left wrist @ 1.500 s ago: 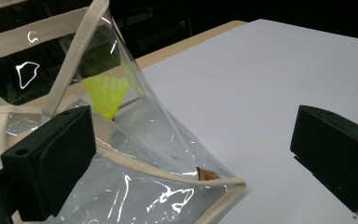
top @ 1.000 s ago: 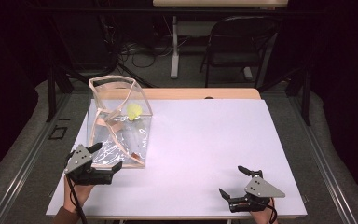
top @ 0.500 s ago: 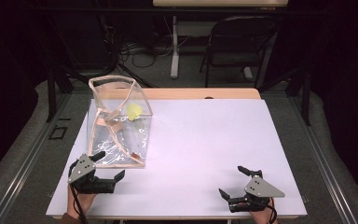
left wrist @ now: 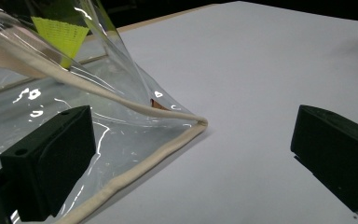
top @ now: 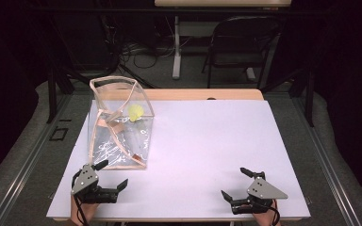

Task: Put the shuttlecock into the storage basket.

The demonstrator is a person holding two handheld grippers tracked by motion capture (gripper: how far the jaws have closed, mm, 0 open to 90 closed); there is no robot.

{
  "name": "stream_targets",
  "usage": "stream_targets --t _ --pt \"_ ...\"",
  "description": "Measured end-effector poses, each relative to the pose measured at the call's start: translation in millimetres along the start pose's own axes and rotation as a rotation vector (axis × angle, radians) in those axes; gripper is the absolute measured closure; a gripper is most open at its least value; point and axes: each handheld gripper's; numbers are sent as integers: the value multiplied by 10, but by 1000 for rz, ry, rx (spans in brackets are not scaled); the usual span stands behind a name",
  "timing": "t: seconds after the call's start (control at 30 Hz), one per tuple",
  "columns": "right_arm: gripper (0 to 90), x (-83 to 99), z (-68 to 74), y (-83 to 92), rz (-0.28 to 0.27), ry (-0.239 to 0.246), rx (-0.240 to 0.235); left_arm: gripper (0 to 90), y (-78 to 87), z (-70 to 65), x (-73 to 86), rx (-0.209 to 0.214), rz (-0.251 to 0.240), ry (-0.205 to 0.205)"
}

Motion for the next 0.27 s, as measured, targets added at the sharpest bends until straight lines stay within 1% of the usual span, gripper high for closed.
stream_targets --t 0.2,0.27 --pt "9 5 -6 5 0 1 -1 0 -26 -3 34 16 5 3" --pt "9 6 -11 11 0 1 0 0 -47 7 44 18 21 10"
Point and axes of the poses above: each handheld gripper's, and its own axes: y roughly backward along the jaws, x roughly out of its underside, z roughly to its left, and after that the axes turned 10 degrees about -z, right-handed
